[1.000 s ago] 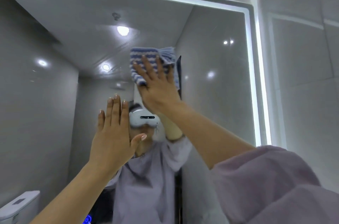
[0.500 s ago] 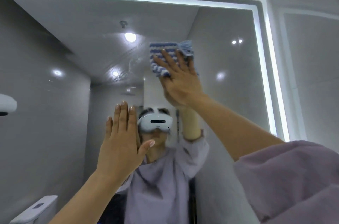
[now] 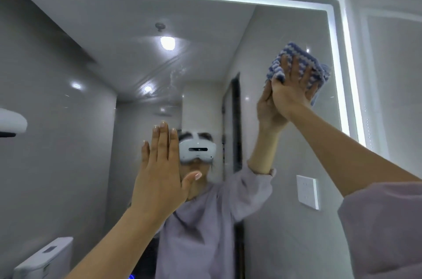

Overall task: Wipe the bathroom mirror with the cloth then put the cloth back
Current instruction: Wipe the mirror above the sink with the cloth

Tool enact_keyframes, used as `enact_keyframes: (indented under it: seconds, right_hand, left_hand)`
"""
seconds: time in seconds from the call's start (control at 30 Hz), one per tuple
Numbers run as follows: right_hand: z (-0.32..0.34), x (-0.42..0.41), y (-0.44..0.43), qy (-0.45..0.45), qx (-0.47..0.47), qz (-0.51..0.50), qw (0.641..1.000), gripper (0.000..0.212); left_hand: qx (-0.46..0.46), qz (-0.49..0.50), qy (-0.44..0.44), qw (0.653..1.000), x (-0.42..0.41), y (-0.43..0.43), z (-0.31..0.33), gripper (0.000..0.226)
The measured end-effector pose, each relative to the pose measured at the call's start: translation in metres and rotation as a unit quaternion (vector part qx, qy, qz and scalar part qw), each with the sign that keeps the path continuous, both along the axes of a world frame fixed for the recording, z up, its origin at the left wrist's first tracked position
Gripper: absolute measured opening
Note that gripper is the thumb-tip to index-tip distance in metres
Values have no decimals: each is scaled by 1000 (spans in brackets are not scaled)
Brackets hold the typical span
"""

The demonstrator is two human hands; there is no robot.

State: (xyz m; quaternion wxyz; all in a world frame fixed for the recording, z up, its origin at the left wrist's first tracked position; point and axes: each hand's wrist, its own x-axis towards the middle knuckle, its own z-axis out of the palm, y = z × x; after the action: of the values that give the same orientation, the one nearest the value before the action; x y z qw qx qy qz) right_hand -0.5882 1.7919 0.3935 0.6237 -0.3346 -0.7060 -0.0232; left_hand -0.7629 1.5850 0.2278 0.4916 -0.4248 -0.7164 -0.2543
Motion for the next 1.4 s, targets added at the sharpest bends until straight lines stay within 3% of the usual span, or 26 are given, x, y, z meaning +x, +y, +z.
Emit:
enact_keyframes:
  seconds: [0.17,0.33,0.5,0.67,0.8,0.9,1.13,1.4]
  right_hand:
    - [-10,-38,-34,-54,103,-1,993,59]
    - [-19,-92,-94,-162,241,43,956,56]
    - [-21,-142,-147,-277,302,67,909,52]
    - [-15,-146,-153,-301,306,75,900,52]
    - [-12,-138,-149,-298,318,72,897,51]
    - [-1,-127,-134,-253,315,35,914,50]
    - [35,-46,-36,-85,166,22,982,53]
    - [16,-3,8,-34,62,-14,997,57]
  left_hand:
    - [8,-7,-3,1000,0,0,0,96]
    - [8,-24,-18,1000,4,-1,1,97]
    - [8,-8,-16,1000,3,0,1,97]
    - [11,-7,-9,1000,2,-1,2,98]
    - [10,-6,-13,1000,4,-2,3,98]
    - [3,11,-4,1000,4,-2,2,96]
    - [6,1,2,1000,1,-1,0,94]
    - [8,-1,4,1000,3,-2,0,93]
